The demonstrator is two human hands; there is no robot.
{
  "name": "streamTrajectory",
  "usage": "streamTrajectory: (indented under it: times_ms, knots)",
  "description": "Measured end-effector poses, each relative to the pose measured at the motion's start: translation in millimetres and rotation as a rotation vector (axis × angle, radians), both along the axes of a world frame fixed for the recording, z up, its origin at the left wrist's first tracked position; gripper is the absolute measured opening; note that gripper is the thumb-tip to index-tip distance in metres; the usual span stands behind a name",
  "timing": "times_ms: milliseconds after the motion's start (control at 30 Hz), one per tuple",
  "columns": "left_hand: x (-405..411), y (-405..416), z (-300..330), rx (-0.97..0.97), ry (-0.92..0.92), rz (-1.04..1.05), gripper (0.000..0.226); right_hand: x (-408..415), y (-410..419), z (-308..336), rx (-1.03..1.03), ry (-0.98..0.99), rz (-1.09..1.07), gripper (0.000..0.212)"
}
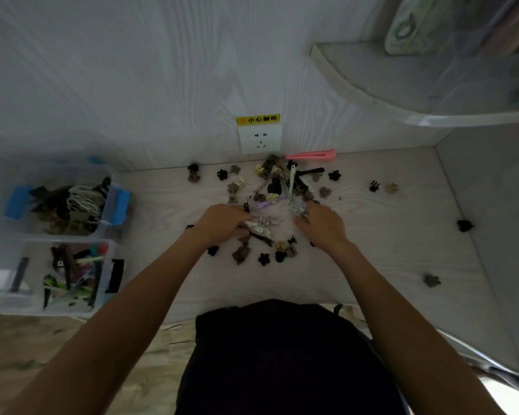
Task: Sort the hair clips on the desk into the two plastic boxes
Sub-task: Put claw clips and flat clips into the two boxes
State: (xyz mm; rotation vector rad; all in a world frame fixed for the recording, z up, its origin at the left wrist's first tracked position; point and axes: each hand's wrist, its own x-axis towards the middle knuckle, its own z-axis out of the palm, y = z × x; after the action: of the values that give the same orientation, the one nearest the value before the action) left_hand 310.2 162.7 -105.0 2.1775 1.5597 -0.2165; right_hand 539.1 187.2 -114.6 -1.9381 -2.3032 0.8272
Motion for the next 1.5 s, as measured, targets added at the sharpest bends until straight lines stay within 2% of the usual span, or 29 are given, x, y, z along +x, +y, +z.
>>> streamTrajectory:
  times_ms: [100,200,400,533,733,800,933,1000,1067,1133,1267,1367,1500]
  knots:
    - [-1.4,0.0,-0.4,-0.021,-0.024,-0.054,0.031,1.6,-2.6,6.2,-0.038,0.082,-0.085,0.031]
    - [-0.8,-4.5,5.2,-0.025,-0.103,0.005,0.024,4.6,-4.0,10.8,-0.077,0.132,-0.14,0.032]
    - [1.7,-32.2,22.1,-0.055,-0.435,0.454,0.012,8.4,-18.4,33.1,-0.15,0.378,-0.196,0.029]
    - [1.6,-53.7,28.2,-0.06,-0.608,0.695,0.015,5.4,-37.5,49.2,-0.167,0.427,-0.16,0.031]
    - [-38.1,-97.1,54.3,0.169,-0.575,0.792,0.02,-30.7,-68.2,61.3,-0.3,0.588,-0.339,0.02]
    - [-70.0,-120.2,66.8,0.216,-0.59,0.799,0.018,-56.9,-76.2,62.5,-0.393,0.609,-0.374,0.026]
    - [-136.7,-169.6,92.7,0.253,-0.651,0.879,0.028,-116.2,-91.3,70.8,-0.516,0.672,-0.311,0.028]
    - [-166.3,-188.6,97.9,0.252,-0.578,0.942,0.026,-149.2,-100.0,78.9,-0.557,0.692,-0.232,0.029]
    - [-193.5,-198.7,93.2,0.188,-0.441,1.041,0.035,-179.2,-108.2,88.5,-0.575,0.714,-0.167,0.027]
    - [-222.4,-204.1,79.7,0.116,-0.282,0.984,0.038,-209.1,-118.7,96.7,-0.574,0.729,-0.143,0.023]
    - [-252.0,-200.4,58.6,0.048,-0.002,0.607,0.031,-254.6,-135.7,103.0,-0.493,0.699,-0.082,0.024]
    - [-255.8,-198.5,49.0,0.081,0.003,0.455,0.04,-279.0,-140.5,102.9,-0.325,0.58,0.053,0.022]
    - [-262.1,-213.3,42.1,0.301,-0.093,0.465,0.035,-316.1,-139.5,106.2,-0.004,0.364,0.293,0.016]
